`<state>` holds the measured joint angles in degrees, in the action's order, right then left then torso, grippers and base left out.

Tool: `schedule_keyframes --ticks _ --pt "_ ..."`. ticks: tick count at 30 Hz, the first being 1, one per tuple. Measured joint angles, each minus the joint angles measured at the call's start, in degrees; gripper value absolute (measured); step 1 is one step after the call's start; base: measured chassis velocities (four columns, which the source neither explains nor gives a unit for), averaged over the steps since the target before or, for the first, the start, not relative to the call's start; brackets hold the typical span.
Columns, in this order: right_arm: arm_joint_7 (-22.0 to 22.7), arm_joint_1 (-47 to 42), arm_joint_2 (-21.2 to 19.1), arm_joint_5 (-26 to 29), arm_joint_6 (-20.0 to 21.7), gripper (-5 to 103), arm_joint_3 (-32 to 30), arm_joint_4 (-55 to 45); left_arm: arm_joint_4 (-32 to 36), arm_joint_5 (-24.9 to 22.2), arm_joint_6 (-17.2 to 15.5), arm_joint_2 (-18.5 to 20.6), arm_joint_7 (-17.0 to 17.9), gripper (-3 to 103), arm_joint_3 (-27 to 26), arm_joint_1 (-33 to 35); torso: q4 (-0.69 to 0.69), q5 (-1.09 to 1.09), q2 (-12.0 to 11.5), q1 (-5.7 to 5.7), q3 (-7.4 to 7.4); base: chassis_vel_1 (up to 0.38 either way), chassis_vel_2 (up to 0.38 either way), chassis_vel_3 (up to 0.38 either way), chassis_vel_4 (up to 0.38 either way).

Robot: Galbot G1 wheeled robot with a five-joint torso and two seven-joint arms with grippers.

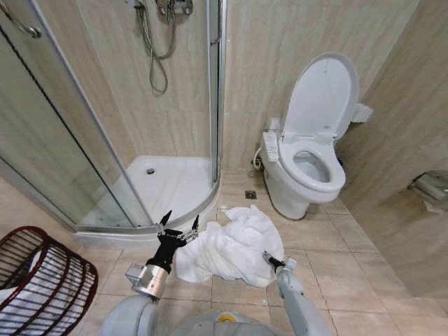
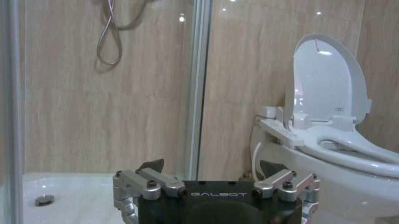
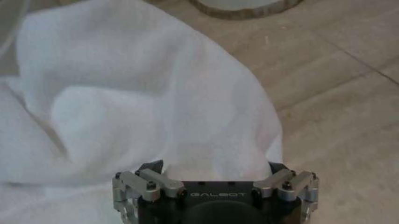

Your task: Discard the used towel into the hamper.

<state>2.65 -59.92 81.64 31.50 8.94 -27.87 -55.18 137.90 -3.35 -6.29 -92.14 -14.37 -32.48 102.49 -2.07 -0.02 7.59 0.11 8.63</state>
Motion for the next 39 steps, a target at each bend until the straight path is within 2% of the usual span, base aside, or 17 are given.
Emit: schedule_keyframes --ticks 4,19,29,31,32,35,36,38,39 --pt "-1.55 1.6 0.04 1.45 0.01 100 -0.07 1.7 0.0 0.0 0.0 0.0 0.0 100 0.0 0.0 -0.01 0.02 0.1 0.04 0.06 0.0 0.0 0.0 0.0" --pt "-4.91 4.56 4.56 -4.72 0.52 100 4.62 3.0 0.0 0.0 0.0 0.0 0.0 100 0.0 0.0 -0.01 0.02 0.4 0.12 0.27 0.0 0.0 0.0 0.0" --pt "-8.82 6.19 4.33 -7.06 0.09 100 6.73 5.5 -0.01 0.0 0.0 0.0 0.0 100 0.0 0.0 -0.01 0.02 0.49 0.16 0.33 0.0 0.0 0.0 0.0" --pt "-10.19 6.26 3.9 -7.31 0.13 91 6.83 5.49 0.0 0.0 0.0 0.0 0.0 100 0.0 0.0 -0.01 0.02 0.51 0.16 0.35 0.0 0.0 0.0 0.0" --pt "-10.19 6.26 3.9 -7.31 0.13 91 6.83 5.49 0.0 0.0 0.0 0.0 0.0 100 0.0 0.0 -0.01 0.02 0.51 0.16 0.35 0.0 0.0 0.0 0.0" --pt "-11.07 6.03 3.44 -7.73 0.14 75 6.89 5.19 0.0 0.0 0.0 0.0 0.0 100 0.0 0.0 0.0 0.02 0.53 0.17 0.37 0.0 0.0 0.0 0.0" --pt "-11.07 6.03 3.44 -7.73 0.14 75 6.89 5.19 0.0 0.0 0.0 0.0 0.0 100 0.0 0.0 0.0 0.02 0.53 0.17 0.37 0.0 0.0 0.0 0.0" --pt "-11.21 5.81 3.25 -8.3 -0.02 64 6.93 5.03 0.0 0.0 0.0 0.0 0.0 100 0.0 0.0 0.0 0.02 0.54 0.17 0.38 0.0 0.0 0.0 0.0" --pt "-11.21 5.81 3.25 -8.3 -0.02 64 6.93 5.03 0.0 0.0 0.0 0.0 0.0 100 0.0 0.0 0.0 0.02 0.54 0.17 0.38 0.0 0.0 0.0 0.0"
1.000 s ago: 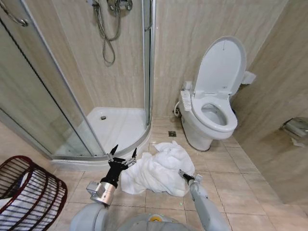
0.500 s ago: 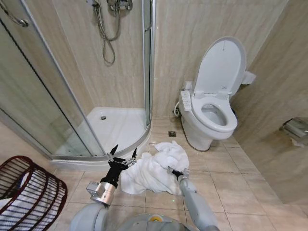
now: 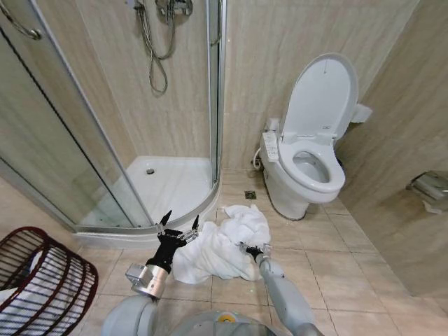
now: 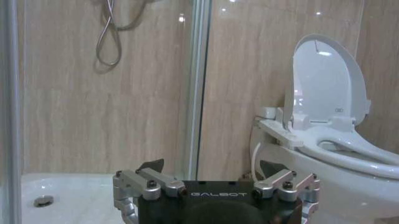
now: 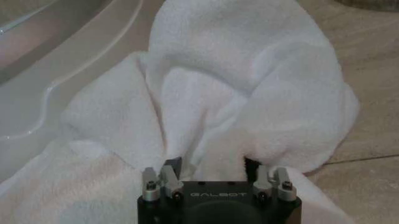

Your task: Discard the used towel into the hamper.

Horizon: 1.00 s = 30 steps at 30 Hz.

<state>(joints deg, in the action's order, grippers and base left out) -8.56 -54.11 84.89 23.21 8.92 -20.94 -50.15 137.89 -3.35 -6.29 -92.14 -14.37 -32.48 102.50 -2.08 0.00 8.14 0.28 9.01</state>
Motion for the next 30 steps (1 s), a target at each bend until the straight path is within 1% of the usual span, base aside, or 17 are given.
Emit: schedule_keyframes --ticks 3,4,6,8,10,11,14,15,16,17,23,25,28,29,30 --pt "-0.02 -0.41 -0.12 -0.88 -0.58 48 0.0 -0.45 0.0 0.0 0.0 0.0 0.0 100 0.0 0.0 0.0 0.0 0.02 0.0 0.01 0.0 0.0 0.0 0.0" --pt "-0.02 -0.41 -0.12 -0.88 -0.58 48 0.0 -0.45 0.0 0.0 0.0 0.0 0.0 100 0.0 0.0 0.0 0.0 0.02 0.0 0.01 0.0 0.0 0.0 0.0" --pt "-0.01 -0.75 -0.18 -1.67 -0.97 37 -0.1 -0.86 0.0 0.0 0.0 0.0 0.0 100 0.0 0.0 0.0 0.0 0.03 0.01 0.02 0.0 0.0 0.0 0.0" --pt "0.02 -1.0 -0.26 -1.84 -0.99 37 -0.21 -1.3 0.0 0.0 0.0 0.0 0.0 100 0.0 0.0 0.0 0.0 0.03 0.01 0.02 0.0 0.0 0.0 0.0" --pt "0.07 -1.46 -0.59 -1.77 -0.82 26 -0.49 -2.48 0.0 0.0 0.0 0.0 0.0 100 0.0 0.0 0.0 0.0 0.04 0.01 0.03 0.0 0.0 0.0 0.0" --pt "0.07 -1.46 -0.59 -1.77 -0.82 26 -0.49 -2.48 0.0 0.0 0.0 0.0 0.0 100 0.0 0.0 0.0 0.0 0.04 0.01 0.03 0.0 0.0 0.0 0.0" --pt "-0.13 -2.39 -1.07 -1.3 -0.77 10 -1.25 -4.06 0.0 0.0 0.0 0.0 0.0 100 0.0 0.0 0.0 0.0 0.05 0.02 0.03 0.0 0.0 0.0 0.0" --pt "-0.25 -2.81 -1.22 -0.99 -0.83 8 -1.45 -4.6 0.0 0.0 0.0 0.0 0.0 100 0.0 0.0 -0.01 0.0 0.06 0.02 0.04 0.0 0.0 0.0 0.0" --pt "-0.25 -2.81 -1.22 -0.99 -0.83 8 -1.45 -4.6 0.0 0.0 0.0 0.0 0.0 100 0.0 0.0 -0.01 0.0 0.06 0.02 0.04 0.0 0.0 0.0 0.0" --pt "-0.4 -3.34 -1.33 -0.91 -1.2 5 -1.66 -5.02 0.0 0.0 0.0 0.0 0.0 100 0.0 0.0 0.0 0.0 0.07 0.02 0.04 0.0 0.0 0.0 0.0" --pt "-0.51 -5.21 -1.32 -3.63 -4.51 5 -2.47 -6.73 0.0 0.0 0.0 0.0 0.0 100 0.0 0.0 0.0 0.0 0.07 0.02 0.05 0.0 0.0 0.0 0.0" --pt "-0.28 -5.48 -1.29 -4.17 -4.95 5 -2.64 -7.32 0.0 0.0 0.0 0.0 0.0 100 0.0 0.0 0.0 0.01 0.07 0.02 0.05 0.0 0.0 0.0 0.0" --pt "0.14 -6.98 -1.19 -5.98 -7.05 5 -3.43 -8.58 0.0 0.0 0.0 0.0 0.0 100 0.0 0.0 -0.01 0.0 0.08 0.02 0.05 0.0 0.0 0.0 0.0" --pt "0.14 -6.98 -1.19 -5.98 -7.05 5 -3.43 -8.58 0.0 0.0 0.0 0.0 0.0 100 0.0 0.0 -0.01 0.0 0.08 0.02 0.05 0.0 0.0 0.0 0.0" --pt "0.16 -7.59 -1.11 -6.9 -8.61 5 -3.75 -8.63 0.0 0.0 0.0 0.0 0.0 100 0.0 0.0 0.0 0.01 0.08 0.02 0.05 0.0 0.0 0.0 0.0"
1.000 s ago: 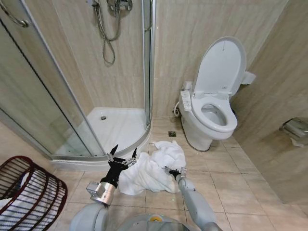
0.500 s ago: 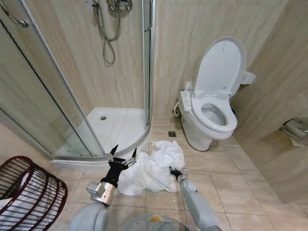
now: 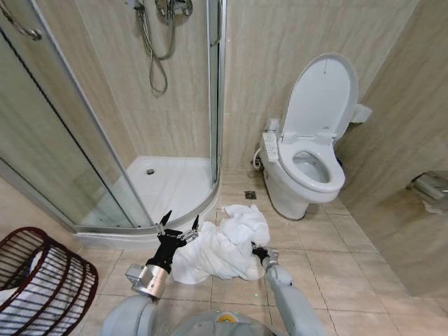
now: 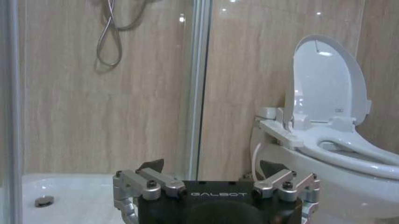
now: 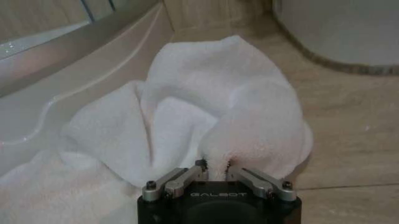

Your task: Discard the used towel into the hamper.

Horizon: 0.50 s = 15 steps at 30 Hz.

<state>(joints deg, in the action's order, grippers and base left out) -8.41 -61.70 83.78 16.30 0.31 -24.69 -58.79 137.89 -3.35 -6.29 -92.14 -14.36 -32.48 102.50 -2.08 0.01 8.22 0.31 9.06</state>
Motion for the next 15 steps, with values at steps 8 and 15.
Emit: schedule_keyframes --ticks 8,15 --pt "-0.99 -7.02 -0.35 -6.31 -5.87 5 -3.19 -12.08 0.0 0.0 0.0 0.0 0.0 100 0.0 0.0 0.0 -0.01 0.0 0.01 0.0 0.0 0.0 0.0 0.0" --pt "-1.19 -17.69 -0.05 -10.87 -6.43 5 -7.36 -34.75 0.0 0.0 0.0 0.0 0.01 100 0.0 -0.01 -0.01 0.0 0.01 0.0 0.0 0.0 0.0 0.0 0.0"
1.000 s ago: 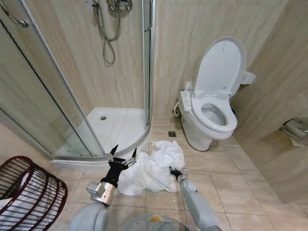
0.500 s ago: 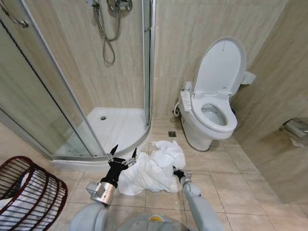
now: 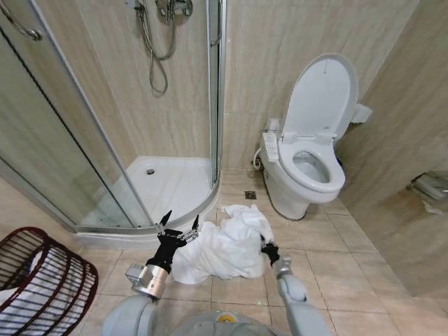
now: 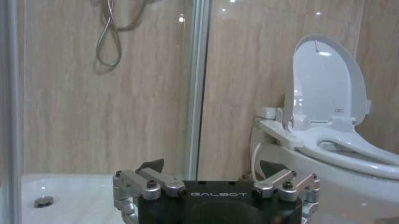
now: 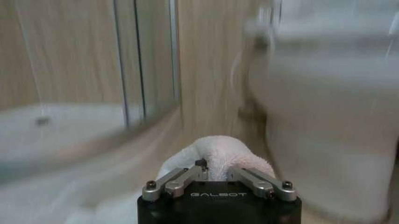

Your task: Discard the used towel into the hamper.

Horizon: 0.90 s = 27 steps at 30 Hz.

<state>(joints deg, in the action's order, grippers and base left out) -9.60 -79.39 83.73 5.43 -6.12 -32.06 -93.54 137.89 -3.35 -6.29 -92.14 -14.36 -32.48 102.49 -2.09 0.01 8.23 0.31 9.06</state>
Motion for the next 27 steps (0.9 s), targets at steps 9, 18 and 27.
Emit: schedule_keyframes --ticks 9,18,27 --pt "-6.79 -8.09 -1.95 -0.08 -0.45 5 -5.48 -21.67 0.0 0.0 0.0 0.0 -0.01 100 0.0 0.01 0.0 0.02 0.01 0.0 0.0 0.0 0.0 0.0 0.0" --pt "-12.47 -7.86 -5.49 4.21 -2.08 5 -11.83 -31.9 0.0 0.0 0.0 0.0 0.0 100 0.0 0.0 0.01 -0.01 0.01 0.0 0.01 0.0 0.0 0.0 0.0" --pt "-10.65 -4.9 -6.85 6.94 -5.33 5 -13.99 -35.93 0.0 0.0 0.0 0.0 -0.01 100 0.0 0.0 0.0 -0.01 0.01 0.0 0.01 0.0 0.0 0.0 0.0"
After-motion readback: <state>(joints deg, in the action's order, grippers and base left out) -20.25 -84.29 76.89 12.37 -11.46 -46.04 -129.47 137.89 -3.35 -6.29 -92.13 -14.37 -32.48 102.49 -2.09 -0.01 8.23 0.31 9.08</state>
